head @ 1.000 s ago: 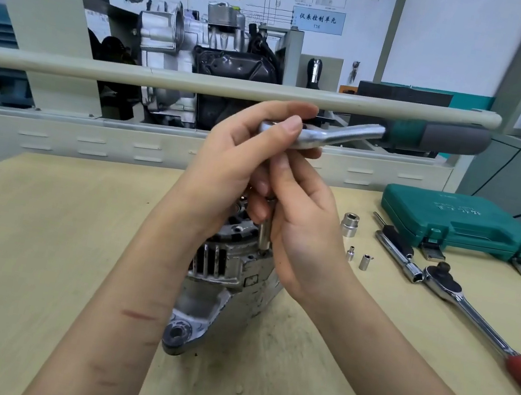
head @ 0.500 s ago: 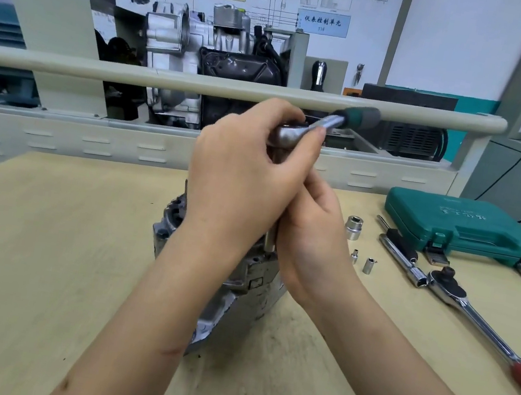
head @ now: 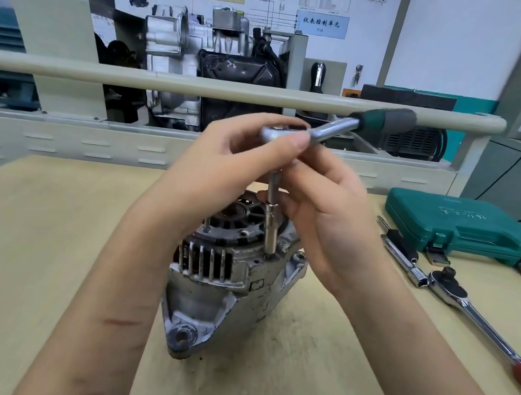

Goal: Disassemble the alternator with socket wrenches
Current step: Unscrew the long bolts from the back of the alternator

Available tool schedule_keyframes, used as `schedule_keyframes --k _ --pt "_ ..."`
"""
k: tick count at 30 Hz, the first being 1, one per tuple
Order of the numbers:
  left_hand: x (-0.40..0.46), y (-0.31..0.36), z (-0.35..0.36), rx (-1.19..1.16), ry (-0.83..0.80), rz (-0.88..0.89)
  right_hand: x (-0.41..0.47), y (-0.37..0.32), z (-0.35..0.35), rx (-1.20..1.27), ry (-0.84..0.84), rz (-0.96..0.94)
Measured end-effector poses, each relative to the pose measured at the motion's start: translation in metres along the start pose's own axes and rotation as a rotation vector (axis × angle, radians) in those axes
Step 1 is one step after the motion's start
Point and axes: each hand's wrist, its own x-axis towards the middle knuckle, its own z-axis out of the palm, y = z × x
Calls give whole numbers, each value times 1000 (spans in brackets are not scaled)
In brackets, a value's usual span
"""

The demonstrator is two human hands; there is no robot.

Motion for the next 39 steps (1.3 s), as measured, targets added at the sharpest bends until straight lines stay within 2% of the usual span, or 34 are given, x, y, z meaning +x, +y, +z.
schedule_keyframes --k 4,7,9,12,16,19,25,28,32,39 --pt "-3 -10 0 -60 -98 -79 1 1 0 192 16 22" --pt "-9 -17 -6 38 -251 -129 2 0 -1 236 60 36" --pt "-16 -23 -7 108 -277 -140 2 -1 -3 225 68 48" --pt "-25 -36 -6 212 -186 -100 0 -2 -5 166 43 51" --pt "-36 -43 -1 249 -55 -21 -1 -5 -6 84 -22 41" --pt "-39 -46 2 290 -4 39 -1 -8 -8 12 -11 5" --pt "-40 -47 6 314 44 93 1 -9 -13 240 -163 77" --pt "-39 -48 6 304 46 90 0 -9 -12 246 -201 84" --pt "-40 -50 5 259 19 101 -2 -6 -8 263 -176 54" --pt "-42 -51 9 403 120 176 -2 -2 -5 309 -76 56"
